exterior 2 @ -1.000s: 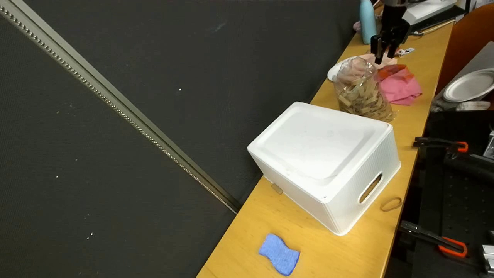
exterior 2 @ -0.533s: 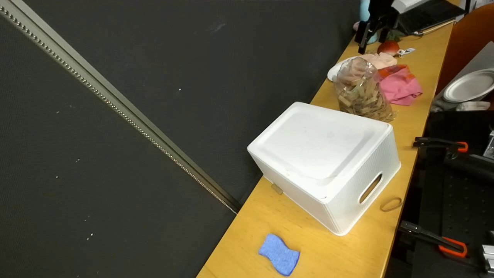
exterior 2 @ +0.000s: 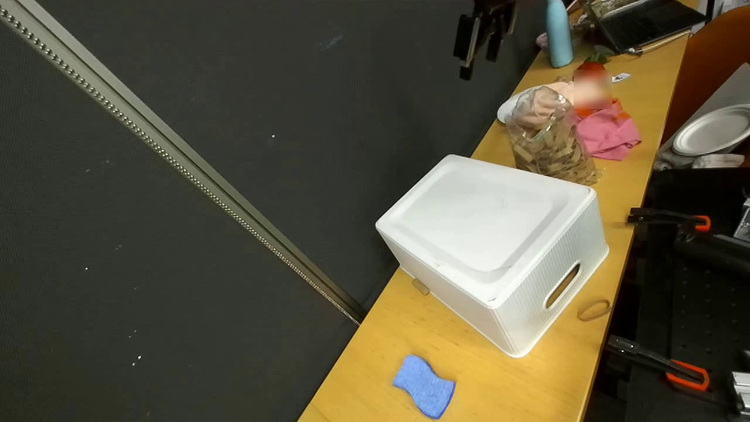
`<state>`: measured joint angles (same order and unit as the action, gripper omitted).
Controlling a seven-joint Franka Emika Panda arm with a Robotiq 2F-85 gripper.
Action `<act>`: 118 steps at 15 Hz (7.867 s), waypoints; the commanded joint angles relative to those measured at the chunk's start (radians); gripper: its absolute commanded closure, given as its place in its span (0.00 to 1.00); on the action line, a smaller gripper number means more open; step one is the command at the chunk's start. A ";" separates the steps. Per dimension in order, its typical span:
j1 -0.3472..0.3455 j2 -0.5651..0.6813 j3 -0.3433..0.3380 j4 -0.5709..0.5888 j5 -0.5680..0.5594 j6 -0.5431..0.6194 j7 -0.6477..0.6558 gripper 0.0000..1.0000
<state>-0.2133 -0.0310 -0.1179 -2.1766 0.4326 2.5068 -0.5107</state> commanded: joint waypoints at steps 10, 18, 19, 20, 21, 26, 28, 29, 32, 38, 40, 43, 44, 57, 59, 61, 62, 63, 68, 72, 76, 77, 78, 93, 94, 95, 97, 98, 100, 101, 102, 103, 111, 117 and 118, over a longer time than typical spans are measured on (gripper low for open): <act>0.379 0.157 0.265 0.308 -0.087 -0.278 0.036 0.00; 0.408 0.563 0.318 0.685 -0.238 -0.385 0.104 0.00; 0.413 0.604 0.318 0.734 -0.267 -0.413 0.114 0.00; 0.422 0.644 0.318 0.780 -0.296 -0.441 0.123 0.00; 0.429 0.679 0.322 0.823 -0.315 -0.471 0.127 0.00; 0.475 0.788 0.328 0.950 -0.376 -0.619 0.150 0.00; 0.501 0.784 0.317 0.943 -0.408 -0.679 0.180 0.00; 0.512 0.774 0.314 0.937 -0.426 -0.699 0.199 0.00; 0.546 0.689 0.284 0.807 -0.496 -0.635 0.251 0.00; 0.548 0.594 0.283 0.554 -0.600 -0.341 0.351 0.00; 0.546 0.588 0.282 0.486 -0.621 -0.243 0.386 0.00; 0.541 0.603 0.286 0.421 -0.626 -0.132 0.410 0.00; 0.542 0.617 0.286 0.405 -0.625 -0.097 0.415 0.00; 0.523 0.718 0.279 0.297 -0.598 0.188 0.457 0.00; 0.521 0.744 0.284 0.309 -0.594 0.221 0.451 0.00; 0.517 0.768 0.295 0.323 -0.585 0.244 0.444 0.00; 0.515 0.780 0.300 0.328 -0.580 0.254 0.442 0.00; 0.515 0.791 0.302 0.332 -0.579 0.263 0.442 0.00; 0.507 0.811 0.311 0.336 -0.574 0.281 0.437 0.28; 0.502 0.803 0.314 0.331 -0.570 0.292 0.439 0.58; 0.505 0.766 0.314 0.302 -0.559 0.280 0.454 0.88; 0.501 0.754 0.319 0.293 -0.553 0.278 0.453 0.95; 0.503 0.740 0.315 0.286 -0.550 0.270 0.458 0.99; 0.459 0.214 0.246 0.113 -0.578 -0.025 0.549 0.97; 0.450 0.171 0.244 0.095 -0.582 -0.054 0.560 0.97; 0.441 0.133 0.243 0.080 -0.586 -0.087 0.568 0.97; 0.422 0.067 0.235 0.041 -0.606 -0.135 0.602 0.97; 0.408 0.034 0.234 0.013 -0.602 -0.154 0.614 0.97; 0.379 0.004 0.229 -0.043 -0.574 -0.149 0.625 0.97; 0.365 0.002 0.225 -0.068 -0.566 -0.138 0.627 0.97; 0.352 0.004 0.220 -0.093 -0.563 -0.125 0.632 0.97; 0.340 0.008 0.216 -0.121 -0.548 -0.105 0.630 0.97; 0.284 0.057 0.185 -0.200 -0.506 -0.003 0.669 0.97; 0.277 0.086 0.168 -0.224 -0.507 0.045 0.735 0.63; 0.277 0.089 0.166 -0.225 -0.505 0.047 0.742 0.61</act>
<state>0.0686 0.0551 0.0555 -2.3913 -0.0881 2.5211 0.2090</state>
